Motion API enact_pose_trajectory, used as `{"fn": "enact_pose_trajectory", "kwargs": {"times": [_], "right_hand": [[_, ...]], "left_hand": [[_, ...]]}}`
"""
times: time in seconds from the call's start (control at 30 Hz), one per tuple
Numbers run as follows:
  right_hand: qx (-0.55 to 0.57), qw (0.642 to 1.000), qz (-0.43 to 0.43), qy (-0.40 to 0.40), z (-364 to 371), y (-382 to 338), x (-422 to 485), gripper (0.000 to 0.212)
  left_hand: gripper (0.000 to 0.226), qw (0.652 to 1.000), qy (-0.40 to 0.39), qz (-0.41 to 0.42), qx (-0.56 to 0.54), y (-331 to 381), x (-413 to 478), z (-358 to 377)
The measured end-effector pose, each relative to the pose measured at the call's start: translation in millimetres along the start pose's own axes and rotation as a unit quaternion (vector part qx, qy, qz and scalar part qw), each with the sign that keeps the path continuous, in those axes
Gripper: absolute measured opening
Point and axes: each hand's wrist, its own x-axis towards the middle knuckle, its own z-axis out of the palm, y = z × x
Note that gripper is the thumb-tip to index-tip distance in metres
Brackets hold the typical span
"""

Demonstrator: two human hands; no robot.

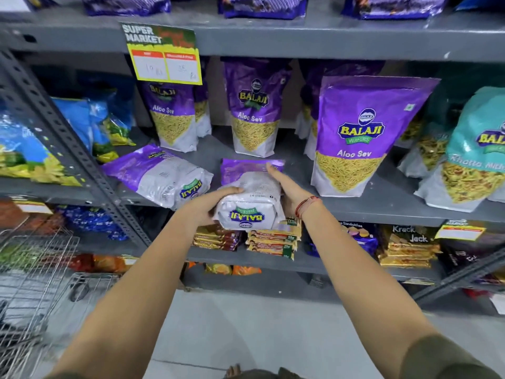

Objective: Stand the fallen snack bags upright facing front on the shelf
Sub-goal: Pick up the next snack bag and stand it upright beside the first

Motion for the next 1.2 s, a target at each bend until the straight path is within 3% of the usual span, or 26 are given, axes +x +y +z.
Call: {"fn": "enact_pose_trajectory", "kwargs": {"times": [0.1,0.2,0.27,0.37,0.5,0.63,0.77,0.93,1.1,1.2], "right_hand": [[0.013,0.999,0.029,0.005,-10.9,-2.3,0.2,0.06],[0.016,1.0,0.016,-0.001,-14.7,-1.0,1.6,0.038],[0.015,1.0,-0.009,-0.002,-13.4,-1.6,0.5,0.029],[0.03,0.995,-0.09,0.032,-12.6,-5.0,1.0,0.047],[-0.015,0.973,-0.229,0.03,0.7,-25.6,-7.4,0.022],[-0.047,0.942,-0.324,0.068,8.9,-57.7,-5.5,0.033],[-0.077,0.917,-0.374,0.118,6.3,-91.3,-3.2,0.03],[-0.091,0.912,-0.37,0.153,-7.6,-87.7,10.4,0.033],[-0.127,0.914,-0.344,0.172,-22.7,-71.6,19.4,0.03],[-0.197,0.909,-0.313,0.193,-23.7,-62.7,17.6,0.033]], "left_hand": [[0.006,0.999,-0.004,0.007,0.032,-4.8,-13.3,5.7],[0.034,0.995,-0.033,0.008,0.098,-14.6,-21.1,5.0],[0.039,0.992,-0.054,0.015,0.114,-18.5,-21.5,0.9],[0.036,0.993,-0.045,0.072,0.078,-14.7,-18.8,-1.3],[0.057,0.98,0.033,0.195,0.024,12.2,-12.3,-0.9],[0.017,0.942,0.098,0.319,0.031,63.0,-14.4,12.4],[0.007,0.921,0.142,0.36,0.052,112.8,-14.0,4.1],[0.012,0.901,0.217,0.375,-0.006,127.1,-7.6,-8.1],[0.018,0.845,0.352,0.401,-0.034,55.0,24.3,-3.3],[0.014,0.841,0.37,0.386,0.088,-11.7,38.4,26.3]]}}
